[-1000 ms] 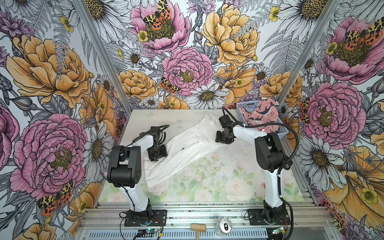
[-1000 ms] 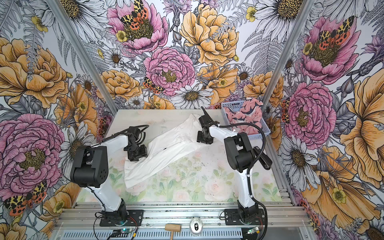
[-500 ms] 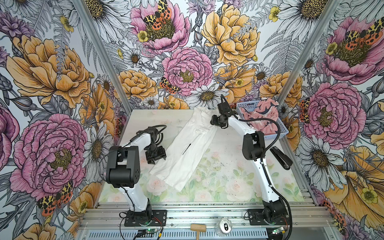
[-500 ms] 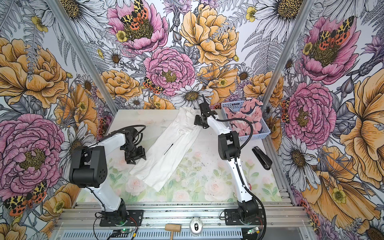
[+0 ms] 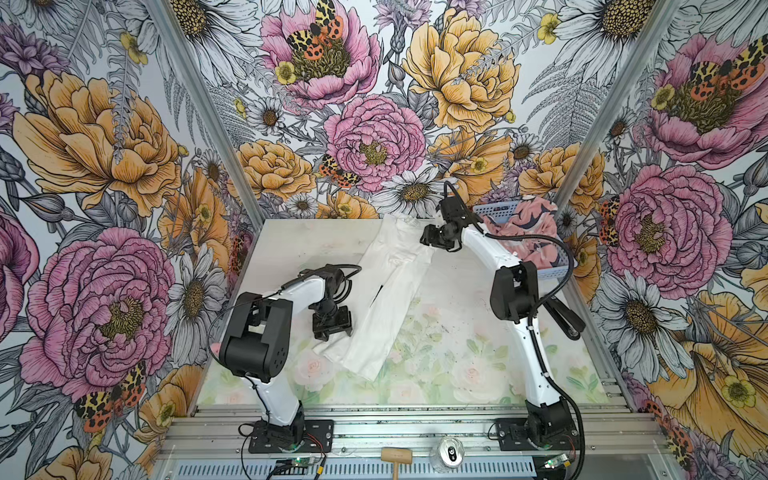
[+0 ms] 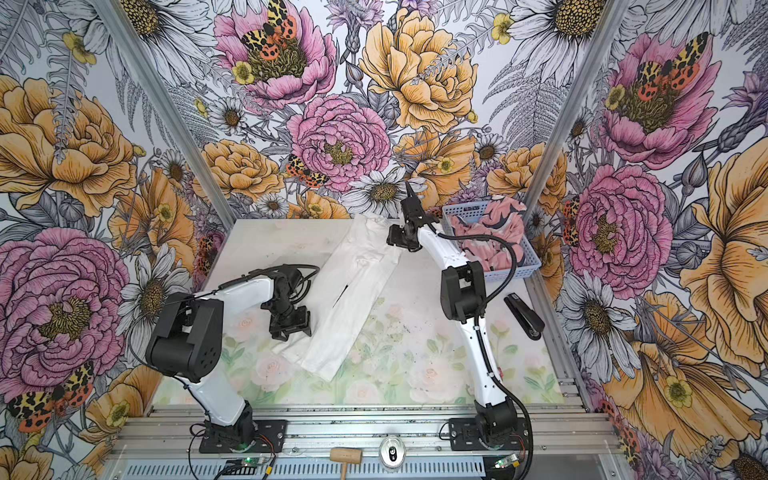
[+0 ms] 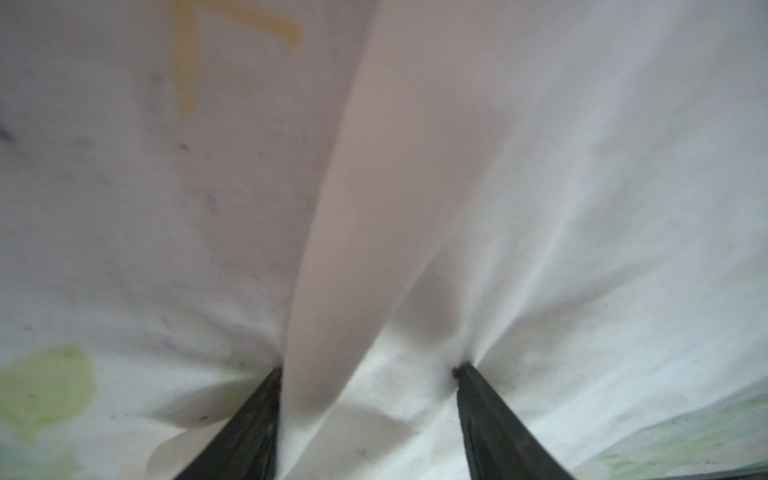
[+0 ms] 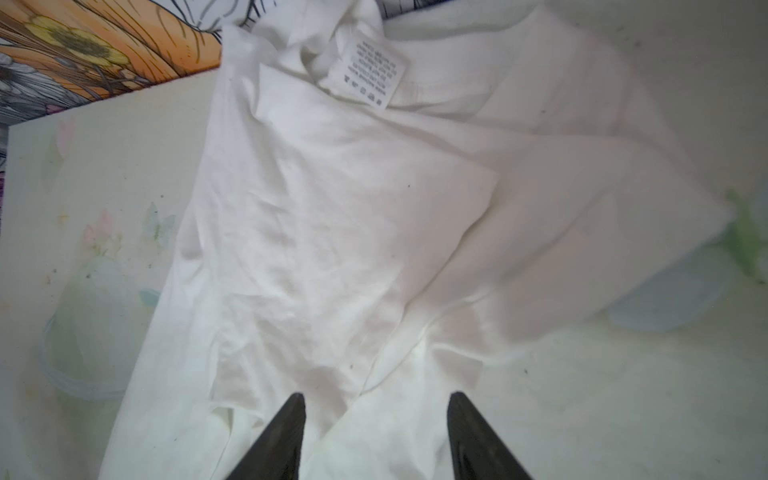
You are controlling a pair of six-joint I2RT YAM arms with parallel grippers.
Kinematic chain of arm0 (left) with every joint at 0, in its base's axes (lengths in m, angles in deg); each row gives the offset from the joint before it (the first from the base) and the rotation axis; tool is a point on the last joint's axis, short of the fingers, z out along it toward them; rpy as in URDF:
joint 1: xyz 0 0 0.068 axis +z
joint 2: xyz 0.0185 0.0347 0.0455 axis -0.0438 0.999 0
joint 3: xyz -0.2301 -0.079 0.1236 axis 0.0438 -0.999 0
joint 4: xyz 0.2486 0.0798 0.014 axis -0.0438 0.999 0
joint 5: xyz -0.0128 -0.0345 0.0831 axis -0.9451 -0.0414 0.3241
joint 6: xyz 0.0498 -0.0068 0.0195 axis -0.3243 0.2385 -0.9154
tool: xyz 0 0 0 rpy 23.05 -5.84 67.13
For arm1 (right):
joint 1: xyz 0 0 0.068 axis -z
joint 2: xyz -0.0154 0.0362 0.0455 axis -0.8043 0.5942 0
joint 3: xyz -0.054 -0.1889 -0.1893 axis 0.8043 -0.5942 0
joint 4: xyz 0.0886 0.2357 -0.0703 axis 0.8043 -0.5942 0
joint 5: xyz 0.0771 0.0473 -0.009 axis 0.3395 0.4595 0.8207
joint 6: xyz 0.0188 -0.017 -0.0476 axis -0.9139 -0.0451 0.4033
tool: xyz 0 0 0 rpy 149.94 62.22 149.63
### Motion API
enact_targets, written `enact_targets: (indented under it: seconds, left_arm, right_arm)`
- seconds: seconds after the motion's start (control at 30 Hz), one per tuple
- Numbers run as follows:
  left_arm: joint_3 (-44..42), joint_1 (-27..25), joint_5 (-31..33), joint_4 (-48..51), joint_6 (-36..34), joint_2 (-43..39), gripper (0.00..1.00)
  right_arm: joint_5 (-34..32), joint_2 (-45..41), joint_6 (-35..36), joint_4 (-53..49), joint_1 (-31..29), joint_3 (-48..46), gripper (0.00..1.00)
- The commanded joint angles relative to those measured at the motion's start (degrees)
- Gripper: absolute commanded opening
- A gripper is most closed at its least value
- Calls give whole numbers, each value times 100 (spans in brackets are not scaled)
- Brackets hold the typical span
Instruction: Fold and stack the mixed laundry pile
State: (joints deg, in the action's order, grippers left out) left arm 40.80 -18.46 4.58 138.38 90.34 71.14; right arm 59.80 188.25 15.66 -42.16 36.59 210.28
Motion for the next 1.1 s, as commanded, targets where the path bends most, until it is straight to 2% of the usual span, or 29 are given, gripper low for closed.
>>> enact_targets:
  seconds: [0.0, 0.17, 0.3, 0.4, 0.53, 0.63, 0.87, 1.07]
  left_arm:
    - [-829, -486, -894, -379, 576, 165, 65]
    - [-1228, -1461, -1208, -979, 1478, 31, 65]
    - [-1186, -2187, -1322, -1438, 2053, 179, 65]
    - [-1130, -2465, -1291, -1555, 2289, 174, 65]
    - [-1284, -2523, -1302, -1558, 2396, -189, 66]
    - [-1419, -2514, -1155, -1363, 2408, -626, 67]
    - [-1836, -2303, -33, -809, 2780, -1944, 67]
    - [-1968, -2386, 317, -673, 3097, -2340, 67]
  right_arm:
    - [-89, -1037, 200, 64, -52, -543, 57]
    - [-152, -1841, 212, 477, -114, -1897, 58]
    - [-241, -1961, 61, 920, -155, -2770, 58]
    - [-281, -1742, -3, 1157, -197, -3056, 58]
    - [-345, -1324, -12, 1217, -291, -3032, 58]
    - [-346, -1620, -84, 1350, -348, -3431, 58]
    - [-124, -3564, -480, 1393, -472, -5602, 58]
    - [385, -5197, -1331, 1438, -1027, -7768, 57]
